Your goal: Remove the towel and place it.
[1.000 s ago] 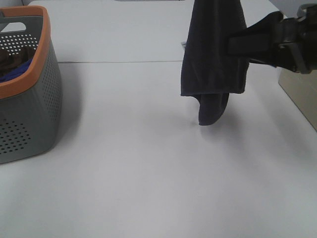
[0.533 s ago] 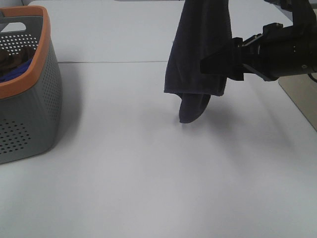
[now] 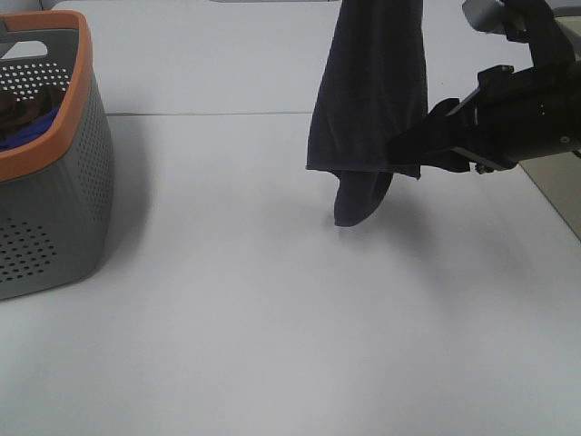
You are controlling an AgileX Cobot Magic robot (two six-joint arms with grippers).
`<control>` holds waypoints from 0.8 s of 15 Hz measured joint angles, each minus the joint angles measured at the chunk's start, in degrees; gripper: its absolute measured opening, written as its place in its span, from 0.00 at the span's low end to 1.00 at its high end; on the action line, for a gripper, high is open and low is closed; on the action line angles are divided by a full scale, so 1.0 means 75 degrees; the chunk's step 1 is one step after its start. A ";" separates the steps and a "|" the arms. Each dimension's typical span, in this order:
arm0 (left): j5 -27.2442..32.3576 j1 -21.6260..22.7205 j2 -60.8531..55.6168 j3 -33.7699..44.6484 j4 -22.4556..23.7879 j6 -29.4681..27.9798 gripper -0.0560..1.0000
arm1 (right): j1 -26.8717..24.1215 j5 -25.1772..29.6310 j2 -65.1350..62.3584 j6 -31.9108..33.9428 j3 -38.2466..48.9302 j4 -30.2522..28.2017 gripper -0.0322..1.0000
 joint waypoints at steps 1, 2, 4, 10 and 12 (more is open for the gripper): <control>0.0000 0.0000 0.0000 0.0000 0.0000 0.0000 0.05 | 0.0000 0.0099 0.0000 0.0138 0.0000 -0.0107 0.18; 0.0000 0.0000 0.0000 0.0000 0.0000 0.0000 0.05 | 0.0000 0.0138 0.0000 0.0199 0.0000 -0.0183 0.15; 0.0076 0.0000 0.0000 0.0000 0.0000 0.0000 0.05 | 0.0008 0.0420 0.0000 0.1024 -0.0138 -0.0810 0.03; 0.0328 0.0000 0.0153 0.0000 0.0099 -0.0481 0.05 | 0.0008 0.2170 -0.0260 0.5233 -0.1849 -0.4989 0.03; 0.0344 0.0000 0.0267 0.0000 0.0497 -0.0985 0.05 | 0.0008 0.3308 -0.0260 0.6440 -0.2918 -0.6761 0.03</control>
